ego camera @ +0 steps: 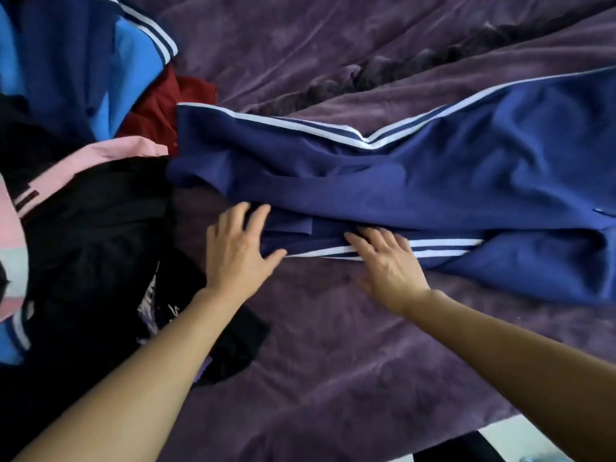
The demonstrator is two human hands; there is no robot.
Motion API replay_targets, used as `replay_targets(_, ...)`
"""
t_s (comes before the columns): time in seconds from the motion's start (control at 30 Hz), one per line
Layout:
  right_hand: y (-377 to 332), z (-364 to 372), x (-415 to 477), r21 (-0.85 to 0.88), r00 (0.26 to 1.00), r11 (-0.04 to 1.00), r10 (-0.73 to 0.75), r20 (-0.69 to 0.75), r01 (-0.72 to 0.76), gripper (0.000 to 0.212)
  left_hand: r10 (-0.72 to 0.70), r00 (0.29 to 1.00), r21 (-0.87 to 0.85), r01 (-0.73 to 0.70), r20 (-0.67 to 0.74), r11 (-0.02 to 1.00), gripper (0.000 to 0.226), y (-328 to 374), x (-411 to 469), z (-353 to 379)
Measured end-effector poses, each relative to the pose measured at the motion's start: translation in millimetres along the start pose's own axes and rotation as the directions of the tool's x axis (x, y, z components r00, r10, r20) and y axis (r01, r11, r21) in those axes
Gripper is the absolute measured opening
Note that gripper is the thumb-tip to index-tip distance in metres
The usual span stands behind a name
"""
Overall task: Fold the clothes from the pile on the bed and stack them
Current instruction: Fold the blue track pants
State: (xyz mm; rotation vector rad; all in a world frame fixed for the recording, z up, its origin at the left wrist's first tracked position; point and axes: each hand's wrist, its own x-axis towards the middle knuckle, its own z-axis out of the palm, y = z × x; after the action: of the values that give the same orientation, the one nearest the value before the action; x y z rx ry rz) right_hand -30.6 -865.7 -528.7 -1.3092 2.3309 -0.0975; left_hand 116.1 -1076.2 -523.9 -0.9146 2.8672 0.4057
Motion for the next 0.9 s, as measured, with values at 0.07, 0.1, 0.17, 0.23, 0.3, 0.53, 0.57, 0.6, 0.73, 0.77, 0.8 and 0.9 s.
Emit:
replay_targets(0.07, 9.0, 8.5, -3.2, -0.041, 0.992, 0.991, 0.122, -0.043, -0.124, 0.044, -0.170, 0.985, -0.076, 0.170, 0.007, 0.983, 0.053, -6.6, 1.1, 9.7)
replay_targets(0.1, 10.9, 9.8, -5.7, -0.020, 0.987, 0.991, 0.133, -0.094, -0.135, 0.034, -0.221, 0.975, -0.128, 0.219, -0.007, 0.967, 0.042, -8.6, 5.1, 8.7)
replay_targets(0.17, 11.1, 7.9, -15.4, 0.028, 0.982, 0.995, 0.098, -0.164, -0.094, 0.022, -0.267, 0.962, -0.240, 0.248, -0.051, 0.939, 0.026, -9.0, 7.5, 0.4)
replay_targets(0.23, 8.3, -0.5, -32.1, 0.064, 0.986, 0.997, 0.046, -0.157, -0.037, 0.020, -0.295, 0.953, -0.333, 0.255, -0.073, 0.908, 0.018, -6.2, -5.6, -15.3)
replay_targets(0.3, 5.5, -11.1, -55.0, 0.092, 0.993, 0.996, 0.011, -0.121, 0.000, 0.020, -0.353, 0.936, -0.338, 0.327, -0.016, 0.882, 0.005, -8.6, -32.4, -31.7)
replay_targets(0.53, -10.2, 0.5, -144.6, 0.038, 0.977, 0.981, -0.184, -0.109, 0.189, 0.033, -0.568, 0.773, 0.171, 0.542, 0.281, 0.823, 0.040, -8.3, -144.1, -46.3)
replay_targets(0.57, -8.2, 5.8, -155.7, 0.031, 0.978, 0.983, -0.175, -0.112, 0.180, 0.043, -0.501, 0.840, 0.180, 0.471, 0.208, 0.864, 0.046, -3.9, -155.2, -43.1)
replay_targets(0.6, -3.1, 10.2, -165.0, 0.027, 0.979, 0.986, -0.161, -0.125, 0.165, 0.051, -0.367, 0.920, 0.165, 0.345, 0.134, 0.924, 0.050, 0.9, -164.4, -37.6)
replay_targets(0.73, 43.7, 19.6, -180.1, -0.013, 0.992, 0.999, -0.032, -0.121, 0.031, 0.058, 0.085, 0.993, 0.173, -0.098, 0.082, 0.980, 0.067, 32.5, -191.2, -3.1)
replay_targets(0.77, 59.1, 20.0, -178.4, -0.045, 0.995, 0.998, 0.032, -0.099, -0.037, 0.059, 0.068, 0.980, 0.229, -0.111, 0.188, 0.967, 0.076, 40.7, -194.5, 6.4)
replay_targets(0.8, 74.6, 20.5, -174.1, -0.083, 0.992, 0.991, 0.096, -0.078, -0.102, 0.060, 0.016, 0.957, 0.296, -0.106, 0.290, 0.949, 0.084, 46.6, -196.0, 15.1)
replay_targets(0.9, 116.5, 24.9, -154.3, -0.188, 0.978, 0.960, 0.210, -0.009, -0.208, 0.061, -0.121, 0.912, 0.381, -0.041, 0.392, 0.924, 0.067, 51.6, -186.2, 35.3)
